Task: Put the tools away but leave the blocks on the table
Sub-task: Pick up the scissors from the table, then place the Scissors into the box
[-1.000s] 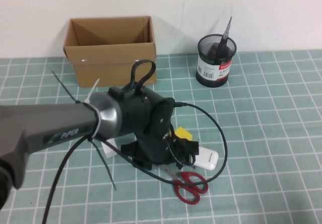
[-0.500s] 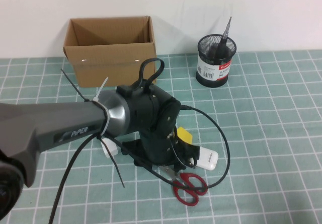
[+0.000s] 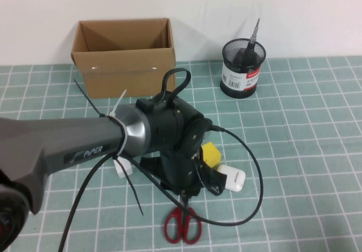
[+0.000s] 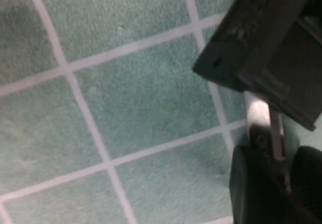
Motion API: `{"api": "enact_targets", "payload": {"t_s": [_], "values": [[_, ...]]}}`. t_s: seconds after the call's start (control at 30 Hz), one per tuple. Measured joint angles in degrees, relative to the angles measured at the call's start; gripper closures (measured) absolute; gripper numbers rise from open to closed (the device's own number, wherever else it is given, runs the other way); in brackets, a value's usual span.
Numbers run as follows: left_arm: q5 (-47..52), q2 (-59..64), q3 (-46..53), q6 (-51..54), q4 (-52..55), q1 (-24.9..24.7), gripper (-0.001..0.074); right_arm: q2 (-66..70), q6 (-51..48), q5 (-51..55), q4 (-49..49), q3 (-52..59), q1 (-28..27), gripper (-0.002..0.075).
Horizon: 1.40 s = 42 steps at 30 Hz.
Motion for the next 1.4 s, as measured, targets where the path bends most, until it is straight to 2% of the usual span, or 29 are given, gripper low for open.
{"api": "enact_targets", "payload": {"t_s": [0.43,0.67,0.77,0.87,1.0,1.2,1.4], "values": [[6.5,-0.8,0.3,3.2,9.7,-0.4,0.065,0.0,0.0,0.0,0.0,0.0,0.0,0.0733],[6.1,-9.7,2.7,3.5,12.3,-0.4,0.0651,0.0,0.0,0.0,0.0,0.0,0.0,0.0733],[2.0,-17.0,6.2,3.6,15.9,-0.4,0.0651,0.0,0.0,0.0,0.0,0.0,0.0,0.0733],[-4.6,-23.1,10.5,4.2,24.9,-0.4,0.0651,0.0,0.0,0.0,0.0,0.0,0.0,0.0733],[-10.1,-26.1,12.0,12.3,35.6,1.7,0.0651,0.0,0.0,0.0,0.0,0.0,0.0,0.0733],[-18.3,-23.8,7.8,27.0,42.2,8.2,0.0651,0.0,0.0,0.0,0.0,0.0,0.0,0.0733],[-27.4,-18.3,-0.5,29.2,51.6,13.7,0.0651,0.0,0.0,0.0,0.0,0.0,0.0,0.0733]]}}
